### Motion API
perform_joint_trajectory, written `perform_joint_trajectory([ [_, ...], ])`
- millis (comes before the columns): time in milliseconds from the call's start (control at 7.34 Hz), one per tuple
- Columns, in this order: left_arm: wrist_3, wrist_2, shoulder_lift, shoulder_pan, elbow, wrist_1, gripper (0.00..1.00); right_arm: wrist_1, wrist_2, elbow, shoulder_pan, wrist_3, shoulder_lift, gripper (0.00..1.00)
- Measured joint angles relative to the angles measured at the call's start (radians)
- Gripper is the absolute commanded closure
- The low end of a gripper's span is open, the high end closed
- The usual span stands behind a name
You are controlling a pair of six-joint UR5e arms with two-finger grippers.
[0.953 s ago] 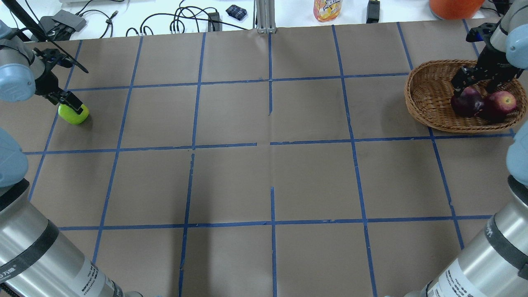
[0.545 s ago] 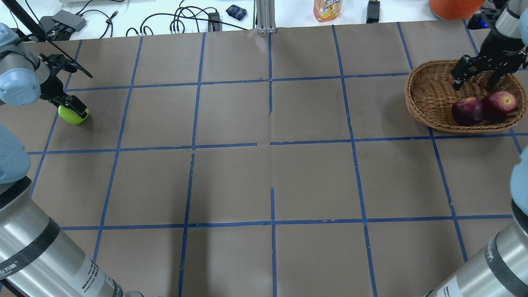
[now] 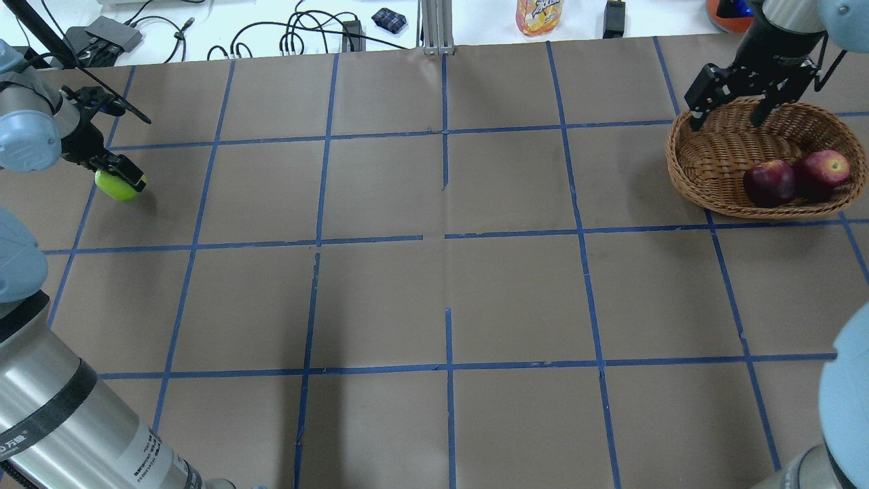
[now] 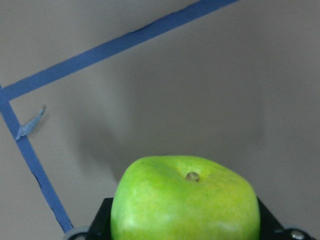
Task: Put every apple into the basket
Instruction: 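Carry the green apple mid-table and lower it while the right gripper withdraws from the basket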
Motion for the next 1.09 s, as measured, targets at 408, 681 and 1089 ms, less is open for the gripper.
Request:
perform_joint_trajectory([
  [408, -0.193, 0.000, 0.143, -0.159, -0.021, -0.163, 0.94, 0.012, 0.018, 0.004, 0.017, 0.035, -0.010, 0.00],
  [681, -0.389, -0.036, 0.221, -0.283, -0.095, -0.184, 0.94, 0.014, 0.023, 0.004, 0.039, 0.055, -0.015, 0.00],
  [1089, -0.808, -0.106, 0.230, -0.516, -0.196, -0.024, 0.94, 0.014, 0.026, 0.005, 0.099, 0.135, -0.018, 0.00],
])
